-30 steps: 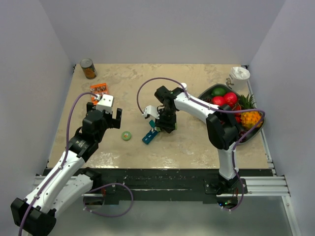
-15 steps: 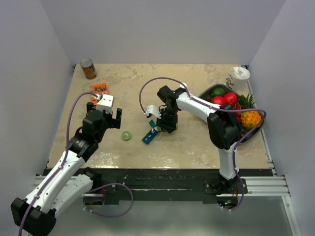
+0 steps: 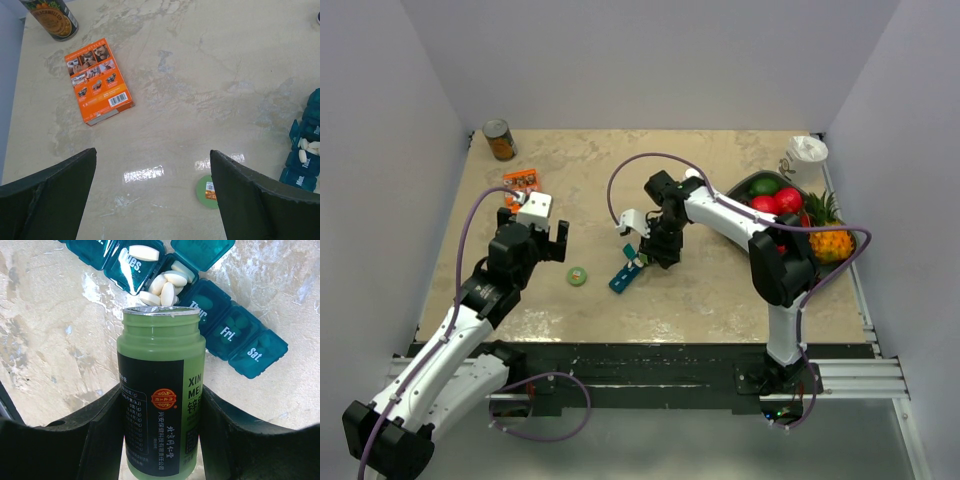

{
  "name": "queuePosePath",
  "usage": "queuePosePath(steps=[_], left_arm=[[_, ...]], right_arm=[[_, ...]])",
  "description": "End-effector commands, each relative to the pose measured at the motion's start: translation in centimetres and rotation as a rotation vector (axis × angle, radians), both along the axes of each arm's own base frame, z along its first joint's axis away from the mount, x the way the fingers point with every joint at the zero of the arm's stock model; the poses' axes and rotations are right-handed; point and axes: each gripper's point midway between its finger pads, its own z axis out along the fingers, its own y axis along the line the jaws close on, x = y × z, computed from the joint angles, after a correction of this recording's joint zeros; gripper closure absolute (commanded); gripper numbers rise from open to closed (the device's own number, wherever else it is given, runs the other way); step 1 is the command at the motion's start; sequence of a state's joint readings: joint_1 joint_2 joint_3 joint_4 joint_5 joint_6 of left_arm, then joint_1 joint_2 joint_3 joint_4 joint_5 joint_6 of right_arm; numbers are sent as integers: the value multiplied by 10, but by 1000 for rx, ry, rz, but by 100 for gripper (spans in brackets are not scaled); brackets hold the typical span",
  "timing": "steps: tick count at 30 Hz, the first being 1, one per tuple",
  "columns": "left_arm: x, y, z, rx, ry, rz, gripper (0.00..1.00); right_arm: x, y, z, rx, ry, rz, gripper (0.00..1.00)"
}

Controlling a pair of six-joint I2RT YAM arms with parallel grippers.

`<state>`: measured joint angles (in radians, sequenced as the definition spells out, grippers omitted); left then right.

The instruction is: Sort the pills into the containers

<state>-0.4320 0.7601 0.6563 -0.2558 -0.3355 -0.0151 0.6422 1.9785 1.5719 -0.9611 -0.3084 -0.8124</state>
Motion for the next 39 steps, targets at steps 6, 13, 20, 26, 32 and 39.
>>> queuePosePath(steps=[6,13,20,26,32,39], left_arm=[[5,-1,8,-24,-32,-1,0],[4,-6,7,-34,-29,-25,0],[4,-22,6,-63,-24,-106,4],[1,-41,5,-141,-7,-186,7],[-10,-72,-3,-299,54,-292,14],[-19,-95,-25,-392,197,-355,32]], right_arm=[[-1,11,23,121,-8,25,98],[-4,15,31,193,15,35,98],[-12,22,57,322,34,53,98],[-19,28,90,473,43,72,98],[-27,23,122,615,23,75,98],[-35,16,134,718,-34,70,98]])
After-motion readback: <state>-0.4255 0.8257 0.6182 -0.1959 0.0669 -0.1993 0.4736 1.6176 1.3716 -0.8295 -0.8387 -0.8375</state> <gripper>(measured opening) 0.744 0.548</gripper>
